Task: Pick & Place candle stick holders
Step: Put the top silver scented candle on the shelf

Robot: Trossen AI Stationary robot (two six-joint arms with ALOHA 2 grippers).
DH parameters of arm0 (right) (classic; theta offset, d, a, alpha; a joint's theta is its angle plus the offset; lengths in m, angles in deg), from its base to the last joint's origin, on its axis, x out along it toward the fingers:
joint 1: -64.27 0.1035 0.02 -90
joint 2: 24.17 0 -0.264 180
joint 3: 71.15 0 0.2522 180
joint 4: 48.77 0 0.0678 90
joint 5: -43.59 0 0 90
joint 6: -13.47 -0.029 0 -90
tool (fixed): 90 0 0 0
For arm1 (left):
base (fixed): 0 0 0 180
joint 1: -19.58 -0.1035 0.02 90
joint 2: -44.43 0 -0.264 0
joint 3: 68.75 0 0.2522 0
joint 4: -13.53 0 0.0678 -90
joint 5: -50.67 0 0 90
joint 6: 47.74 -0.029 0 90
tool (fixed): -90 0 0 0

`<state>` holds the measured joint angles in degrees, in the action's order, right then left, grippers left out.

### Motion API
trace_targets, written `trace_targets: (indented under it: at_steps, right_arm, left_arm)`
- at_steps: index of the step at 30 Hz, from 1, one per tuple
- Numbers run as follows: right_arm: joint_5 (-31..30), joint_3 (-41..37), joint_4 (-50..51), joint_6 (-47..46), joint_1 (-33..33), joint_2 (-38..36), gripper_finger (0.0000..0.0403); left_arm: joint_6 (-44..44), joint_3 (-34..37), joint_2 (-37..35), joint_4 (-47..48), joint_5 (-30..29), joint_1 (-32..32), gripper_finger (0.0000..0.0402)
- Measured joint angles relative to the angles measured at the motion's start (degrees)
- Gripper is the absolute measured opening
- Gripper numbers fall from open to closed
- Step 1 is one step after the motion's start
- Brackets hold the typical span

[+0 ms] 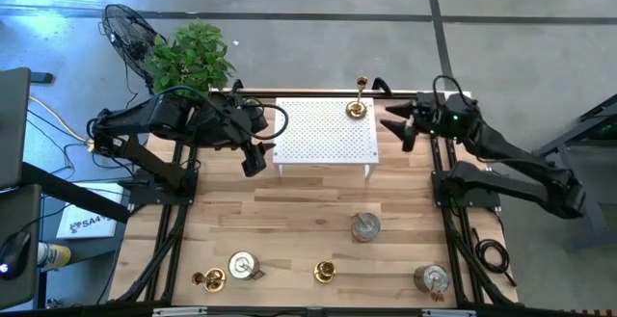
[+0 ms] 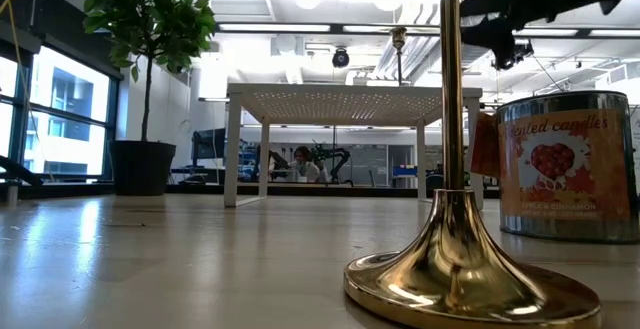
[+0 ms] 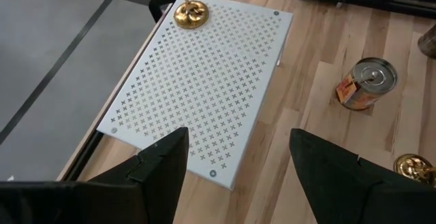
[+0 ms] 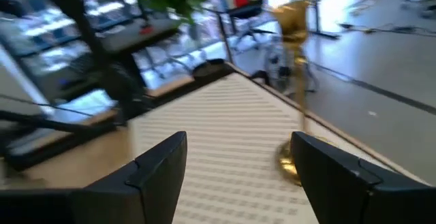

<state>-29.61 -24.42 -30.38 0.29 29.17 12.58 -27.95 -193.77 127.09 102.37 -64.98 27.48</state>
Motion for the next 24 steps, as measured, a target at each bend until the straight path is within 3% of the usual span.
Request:
trace_targets:
  at_steps: [11, 19, 24]
  right_arm:
    - [-3.4, 0.0, 2.4, -3.5, 7.6, -3.1, 0.0258]
    - [-10.0, 0.0, 3.1, -4.8, 13.9, -3.1, 0.0257]
    - [-9.8, 0.0, 3.3, -4.2, 17.3, -3.1, 0.0257]
  left_arm:
    - [1.0, 0.0, 0.2, 0.0, 2.3, 0.0, 0.025]
    - [1.7, 0.0, 1.8, 0.1, 4.9, 0.0, 0.025]
    - [1.7, 0.0, 2.9, 0.2, 5.4, 0.0, 0.025]
